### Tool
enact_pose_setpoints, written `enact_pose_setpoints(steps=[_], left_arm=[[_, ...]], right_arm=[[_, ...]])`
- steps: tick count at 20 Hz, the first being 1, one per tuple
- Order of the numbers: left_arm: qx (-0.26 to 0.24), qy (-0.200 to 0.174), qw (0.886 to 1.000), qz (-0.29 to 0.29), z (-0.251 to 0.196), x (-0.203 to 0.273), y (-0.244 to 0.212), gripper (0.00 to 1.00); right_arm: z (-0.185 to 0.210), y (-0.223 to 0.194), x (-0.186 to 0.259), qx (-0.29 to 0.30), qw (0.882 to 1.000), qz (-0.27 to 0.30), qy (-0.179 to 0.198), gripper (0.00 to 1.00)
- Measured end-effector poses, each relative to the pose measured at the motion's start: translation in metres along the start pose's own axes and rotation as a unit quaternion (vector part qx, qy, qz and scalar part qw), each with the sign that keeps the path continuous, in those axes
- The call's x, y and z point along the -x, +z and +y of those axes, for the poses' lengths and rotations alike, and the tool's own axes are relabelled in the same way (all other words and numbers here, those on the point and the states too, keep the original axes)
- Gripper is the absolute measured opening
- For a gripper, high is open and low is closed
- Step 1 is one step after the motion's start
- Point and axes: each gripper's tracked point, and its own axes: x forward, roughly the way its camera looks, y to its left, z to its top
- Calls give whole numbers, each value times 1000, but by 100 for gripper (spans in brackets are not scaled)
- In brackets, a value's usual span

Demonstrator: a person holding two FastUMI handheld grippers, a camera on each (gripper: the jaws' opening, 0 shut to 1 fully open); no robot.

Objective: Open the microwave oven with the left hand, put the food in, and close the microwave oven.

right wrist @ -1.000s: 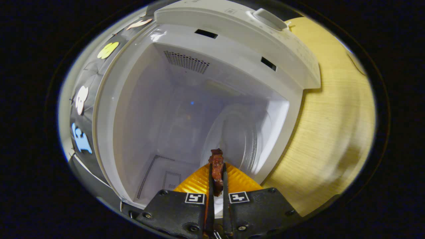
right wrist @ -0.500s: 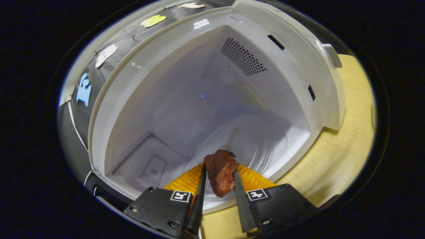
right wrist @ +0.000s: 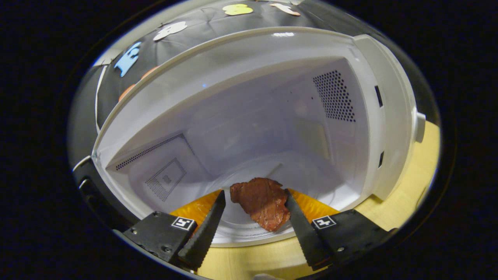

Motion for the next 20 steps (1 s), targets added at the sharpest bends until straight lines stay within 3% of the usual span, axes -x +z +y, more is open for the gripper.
enact_pose_setpoints(steps=[1,2,3,4,8,14,15,16,17,20], left_arm=[[2,-2,1000,-3,-1,0,1,94],[3,-2,1000,-4,-1,-1,2,94],[6,-3,1000,-5,0,-1,2,94],[7,-1,1000,-5,1,-1,2,94],[8,-3,1000,-14,4,0,12,94],[7,10,999,-35,23,7,38,94],[11,18,999,-40,32,9,43,94],[11,20,999,-41,39,12,45,94],[11,31,999,-41,49,14,45,94],[6,56,997,-44,78,18,53,93]], right_arm=[[0,1,3,5,1000,-2,2,90],[2,1,3,-2,1000,1,9,92],[1,0,4,-11,1000,8,11,99],[-2,0,7,-6,1000,13,9,92],[-1,16,33,28,999,10,31,91],[-21,64,119,108,992,25,68,92],[-28,72,135,115,990,31,71,99],[-36,83,154,124,989,38,73,99],[-45,89,169,131,987,50,76,92],[-64,113,217,164,979,72,94,92]])
